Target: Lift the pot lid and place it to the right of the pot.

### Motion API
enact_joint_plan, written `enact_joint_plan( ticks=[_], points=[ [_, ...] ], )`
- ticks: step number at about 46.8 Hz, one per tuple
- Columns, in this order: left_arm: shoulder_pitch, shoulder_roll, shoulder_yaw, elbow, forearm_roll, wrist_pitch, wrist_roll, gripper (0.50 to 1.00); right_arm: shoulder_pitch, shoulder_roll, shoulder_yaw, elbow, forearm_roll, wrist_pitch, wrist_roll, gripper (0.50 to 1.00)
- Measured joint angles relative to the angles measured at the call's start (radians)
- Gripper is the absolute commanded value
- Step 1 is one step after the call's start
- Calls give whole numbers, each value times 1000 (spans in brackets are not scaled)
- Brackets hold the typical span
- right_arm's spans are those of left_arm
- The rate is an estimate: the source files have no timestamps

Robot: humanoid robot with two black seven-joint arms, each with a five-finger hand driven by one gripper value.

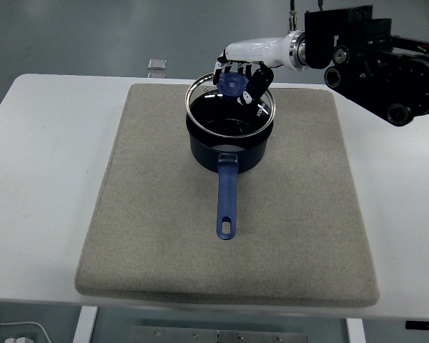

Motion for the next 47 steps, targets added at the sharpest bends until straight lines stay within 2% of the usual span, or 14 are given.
enact_joint_plan(
  ticks=[23, 39, 47],
  points=[
    [0, 0, 0, 0, 0, 0, 0, 1000, 36, -151, 2, -2, 11, 50, 9, 500],
    [0, 0, 0, 0, 0, 0, 0, 1000, -26, -228, 4, -86, 10, 48, 25, 500],
    [0, 0, 0, 0, 0, 0, 0, 1000, -73, -233, 4, -119, 3, 35, 25, 500]
  ],
)
